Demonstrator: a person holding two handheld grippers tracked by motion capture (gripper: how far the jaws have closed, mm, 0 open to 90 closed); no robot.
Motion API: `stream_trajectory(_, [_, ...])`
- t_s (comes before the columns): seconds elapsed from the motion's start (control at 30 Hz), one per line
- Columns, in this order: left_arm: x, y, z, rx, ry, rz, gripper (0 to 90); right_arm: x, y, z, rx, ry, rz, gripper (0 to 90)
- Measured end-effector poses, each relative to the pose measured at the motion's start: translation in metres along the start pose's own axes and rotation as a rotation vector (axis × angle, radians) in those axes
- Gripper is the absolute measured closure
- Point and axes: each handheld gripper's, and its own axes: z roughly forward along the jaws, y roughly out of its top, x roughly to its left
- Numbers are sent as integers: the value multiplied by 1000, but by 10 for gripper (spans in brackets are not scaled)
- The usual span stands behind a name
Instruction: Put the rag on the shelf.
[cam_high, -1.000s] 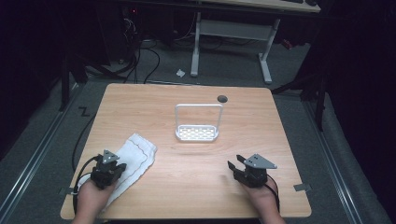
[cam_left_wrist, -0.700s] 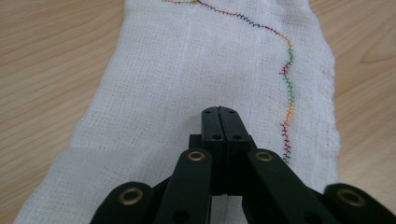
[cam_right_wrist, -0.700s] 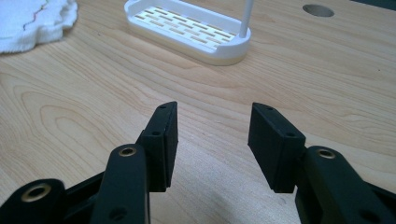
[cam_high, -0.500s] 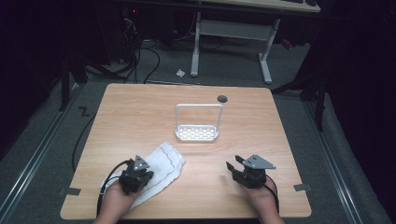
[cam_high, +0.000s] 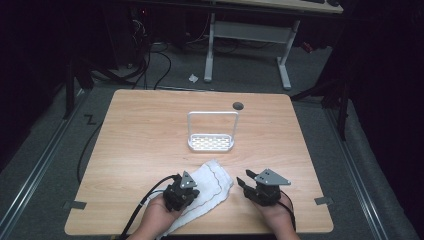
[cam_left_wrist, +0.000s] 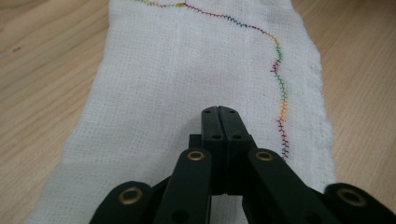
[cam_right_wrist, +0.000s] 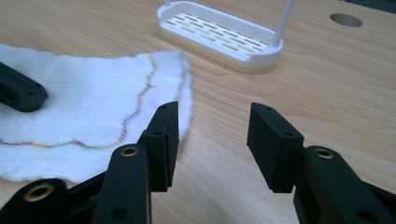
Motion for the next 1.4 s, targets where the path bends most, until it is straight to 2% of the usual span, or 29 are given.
stream_trajectory(0.03, [3,-1,-4,-17,7,-6,804,8,2,0,0,23,-18,557])
stream_trajectory(0.07, [9,-4,-12,-42,13,-27,804,8,2,0,0,23,-18,557])
stream_trajectory(0.1, [26,-12,-28,-80,46,-79,804,17,3,2,14,65,-14,583])
stream_trajectory(0.13, [26,-12,-28,-80,46,-79,806,22,2,5,26,92,-14,610])
stream_trajectory(0.17, [36,-17,-35,-86,77,-100,806,22,2,5,26,92,-14,610])
stream_trajectory(0.23, [55,-29,-43,-73,123,-148,843,34,2,12,73,145,-32,768])
stream_trajectory(0.27, [65,-36,-44,-45,147,-163,862,38,2,14,95,154,-42,868])
stream_trajectory(0.33, [76,-44,-39,11,149,-191,900,47,2,23,159,176,-93,900])
stream_trajectory(0.37, [78,-46,-36,5,122,-211,900,51,0,29,205,173,-101,900])
stream_trajectory(0.43, [77,-45,-35,6,110,-213,900,51,0,32,215,170,-107,900])
stream_trajectory(0.5, [72,-43,-34,15,116,-181,900,51,0,33,226,167,-95,900])
stream_trajectory(0.53, [67,-41,-33,25,95,-162,900,50,1,35,224,161,-91,900])
stream_trajectory(0.63, [61,-40,-33,33,77,-141,900,47,1,37,223,143,-82,900])
stream_trajectory(0.67, [53,-39,-32,33,47,-130,900,41,2,41,218,123,-61,900])
stream_trajectory(0.73, [48,-38,-31,33,26,-122,900,37,4,44,217,114,-54,900])
stream_trajectory(0.8, [31,-34,-27,35,-25,-87,900,23,9,55,212,88,-25,900])
stream_trajectory(0.83, [31,-34,-27,35,-25,-87,900,23,9,55,212,88,-25,900])
stream_trajectory(0.87, [20,-31,-23,37,-76,-73,900,15,13,63,209,69,-10,900])
stream_trajectory(0.9, [20,-31,-23,37,-76,-73,900,15,13,63,209,69,-10,900])
stream_trajectory(0.93, [9,-28,-18,39,-134,-44,900,10,15,69,200,69,5,900])
stream_trajectory(1.03, [1,-25,-15,39,-162,-24,900,6,18,74,206,66,16,899])
stream_trajectory(1.07, [0,-24,-14,34,-161,-19,876,3,22,76,216,72,20,845])
stream_trajectory(1.1, [-1,-23,-14,28,-144,-11,876,3,22,76,216,72,20,845])
stream_trajectory(1.13, [0,-21,-15,20,-108,-1,846,1,24,75,215,76,22,814])
stream_trajectory(1.17, [1,-17,-18,3,-26,46,801,-4,27,71,199,69,42,796])
stream_trajectory(1.2, [1,-17,-18,3,-26,46,799,-4,27,71,199,69,42,796])
stream_trajectory(1.23, [2,-14,-18,-18,10,52,799,-5,27,70,195,71,43,793])
stream_trajectory(1.33, [9,-4,-16,-129,13,-7,800,-5,27,68,197,79,38,808])
stream_trajectory(1.4, [10,0,-7,-135,-37,-15,824,0,26,70,214,86,20,834])
